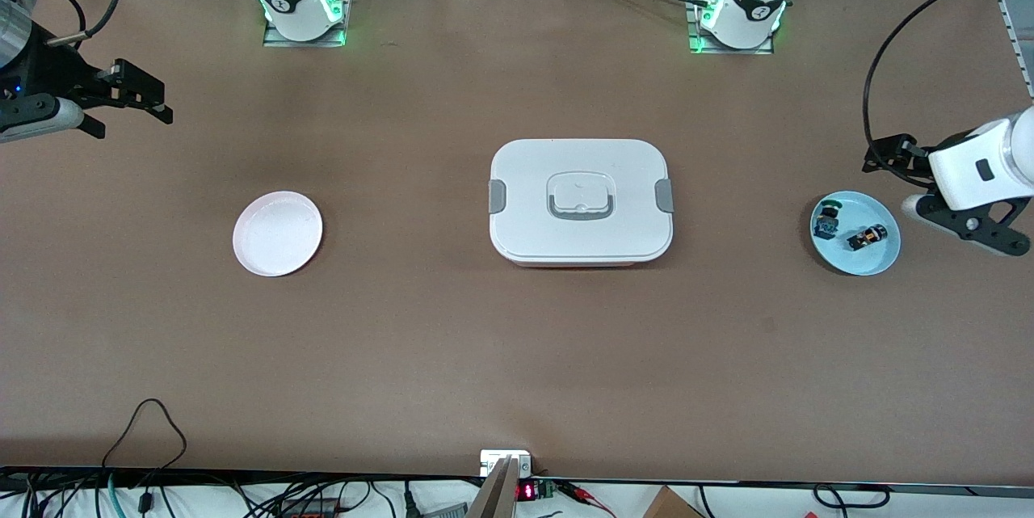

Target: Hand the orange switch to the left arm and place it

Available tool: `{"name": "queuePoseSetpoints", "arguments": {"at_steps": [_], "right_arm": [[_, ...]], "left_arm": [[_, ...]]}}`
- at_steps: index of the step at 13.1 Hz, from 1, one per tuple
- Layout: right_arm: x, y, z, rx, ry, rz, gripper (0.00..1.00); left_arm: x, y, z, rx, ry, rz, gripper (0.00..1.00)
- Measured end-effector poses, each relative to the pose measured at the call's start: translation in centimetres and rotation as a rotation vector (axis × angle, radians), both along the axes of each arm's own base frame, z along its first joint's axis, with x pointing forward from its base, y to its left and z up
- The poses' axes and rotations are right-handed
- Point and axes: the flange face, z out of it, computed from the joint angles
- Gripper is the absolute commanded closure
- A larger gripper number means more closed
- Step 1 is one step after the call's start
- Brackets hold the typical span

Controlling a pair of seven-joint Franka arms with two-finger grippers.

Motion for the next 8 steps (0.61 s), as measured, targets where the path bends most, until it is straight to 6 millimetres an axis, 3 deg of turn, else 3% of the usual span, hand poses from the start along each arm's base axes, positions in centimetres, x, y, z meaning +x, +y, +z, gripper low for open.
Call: {"name": "queuePoseSetpoints", "arguments": {"at_steps": [2, 3, 6, 8], "right_arm": [[0.0, 0.0, 0.0, 0.0, 0.0, 0.0, 0.0], [0.0, 0.0, 0.0, 0.0, 0.0, 0.0, 0.0], [0.0, 0.2, 0.1, -0.003, -0.001, 0.0, 0.0], [0.0, 0.9, 0.2, -0.008, -0.003, 0.002, 0.0]], "left_arm": [[-0.7, -2.2, 2.2, 0.03, -0.096, 0.172, 0.0], [-1.3, -2.3, 2.6, 0.027, -0.128, 0.232, 0.0], [-3.8, 0.5, 2.6, 0.011, -0.166, 0.332, 0.0], [-5.7, 0.2, 2.8, 0.02, -0.173, 0.332, 0.0]]}}
